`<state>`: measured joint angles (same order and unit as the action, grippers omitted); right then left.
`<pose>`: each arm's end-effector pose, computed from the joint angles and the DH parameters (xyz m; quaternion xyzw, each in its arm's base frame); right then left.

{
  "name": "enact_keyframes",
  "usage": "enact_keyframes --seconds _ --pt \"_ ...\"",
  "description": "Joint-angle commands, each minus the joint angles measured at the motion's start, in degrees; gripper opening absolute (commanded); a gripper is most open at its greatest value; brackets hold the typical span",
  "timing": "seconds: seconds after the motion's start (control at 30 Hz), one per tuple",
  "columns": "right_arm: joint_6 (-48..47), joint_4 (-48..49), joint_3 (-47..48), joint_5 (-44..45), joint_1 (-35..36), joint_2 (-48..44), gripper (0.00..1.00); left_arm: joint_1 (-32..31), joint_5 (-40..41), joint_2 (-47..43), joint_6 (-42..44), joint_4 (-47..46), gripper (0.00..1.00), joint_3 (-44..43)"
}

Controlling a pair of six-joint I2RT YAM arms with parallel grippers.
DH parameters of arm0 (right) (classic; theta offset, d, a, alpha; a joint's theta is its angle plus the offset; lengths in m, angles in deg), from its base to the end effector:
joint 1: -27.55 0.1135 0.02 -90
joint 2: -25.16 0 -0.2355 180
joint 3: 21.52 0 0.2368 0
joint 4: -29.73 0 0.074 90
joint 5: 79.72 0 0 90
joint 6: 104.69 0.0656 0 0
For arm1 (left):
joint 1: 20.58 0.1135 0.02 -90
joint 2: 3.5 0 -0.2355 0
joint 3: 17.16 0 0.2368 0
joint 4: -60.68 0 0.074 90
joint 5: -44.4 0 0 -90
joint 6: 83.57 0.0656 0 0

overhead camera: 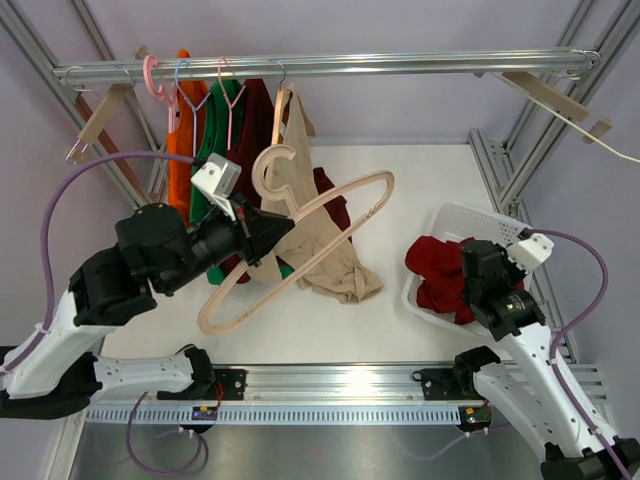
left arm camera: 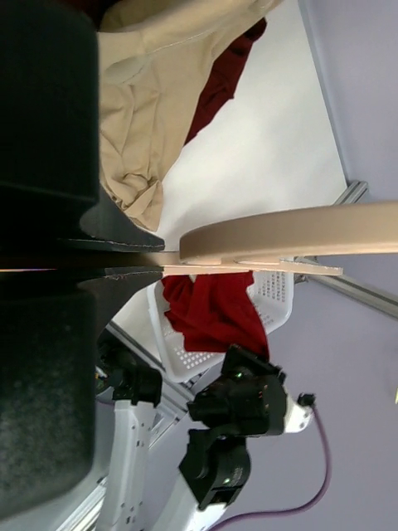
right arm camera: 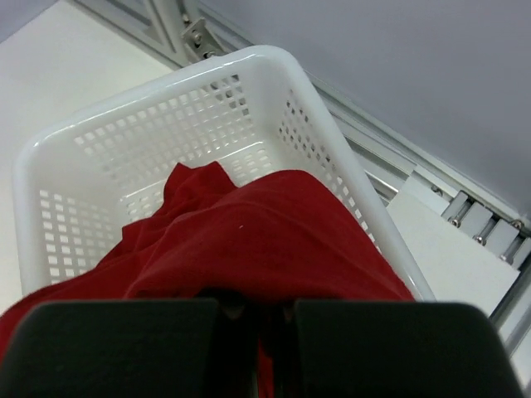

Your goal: Remove the t-shirt from the hanger

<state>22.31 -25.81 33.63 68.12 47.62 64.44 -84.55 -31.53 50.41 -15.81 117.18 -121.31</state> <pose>0.1593 -0.0009 0.2578 0.3200 0.7533 -0.2067 0.5361 0.0887 -0.1453 0.4708 0.1868 0.7197 -0.3861 0.5460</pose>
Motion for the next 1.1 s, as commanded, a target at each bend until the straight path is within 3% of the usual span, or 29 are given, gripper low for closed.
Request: enact_keyframes --seconds 0.0,0.13,0.27,0.3,0.33,0.37,0.5,0.67,0.73,0.83,0.9,0.97,1.07 --pt "10.12 3.30 -1.44 2.02 -2.67 -2.64 0.00 0.07 4.74 3.47 3.42 -4.12 0.00 -4.65" --pt "13.54 5.61 -5.91 -3.87 -4.43 1.83 0.02 0.07 9.13 10.84 5.45 -4.29 0.00 -9.13" --pt "14.96 3.95 -5.23 -3.35 -4.69 0.10 0.26 0.07 10.46 15.51 6.51 -5.61 0.00 -11.42" --pt "13.82 3.34 -4.27 -3.35 -4.69 -1.22 0.36 0.15 10.37 16.48 6.86 -5.70 0.00 -12.21" --pt "11.81 3.77 -1.73 -4.92 -4.69 -3.75 0.72 0.24 10.28 17.45 7.03 -5.79 0.00 -13.09" --pt "7.70 3.77 0.12 -6.24 -4.69 -4.74 0.85 0.24 10.02 19.37 7.30 -6.05 0.00 -15.10" --pt "0.47 0.26 9.26 -14.23 -4.61 -8.78 0.99 1.82 8.79 24.04 7.56 -6.93 0.00 -20.30" --pt "-5.16 -5.36 20.78 -21.45 -4.61 -9.49 0.99 2.79 9.93 30.72 8.79 -7.63 0.00 -26.27" --pt "-8.14 -4.76 23.33 -25.03 -4.61 -10.89 0.94 3.67 10.45 34.32 9.14 -7.55 0.00 -29.26" --pt "-9.65 -4.67 25.09 -35.28 -4.61 -10.99 0.39 5.86 8.79 39.40 8.53 -8.16 0.00 -34.08" --pt "-9.66 -3.79 23.27 -42.77 -4.61 -11.34 0.16 7.44 8.00 42.58 8.44 -8.16 0.00 -38.04" --pt "-10.45 -1.69 20.89 -46.93 -4.61 -13.18 0.17 8.06 7.73 47.24 8.88 -8.07 0.00 -44.37" --pt "-12.20 -1.24 19.56 -49.05 -4.61 -13.98 0.31 8.33 7.91 52.33 10.02 -8.42 0.00 -51.56"
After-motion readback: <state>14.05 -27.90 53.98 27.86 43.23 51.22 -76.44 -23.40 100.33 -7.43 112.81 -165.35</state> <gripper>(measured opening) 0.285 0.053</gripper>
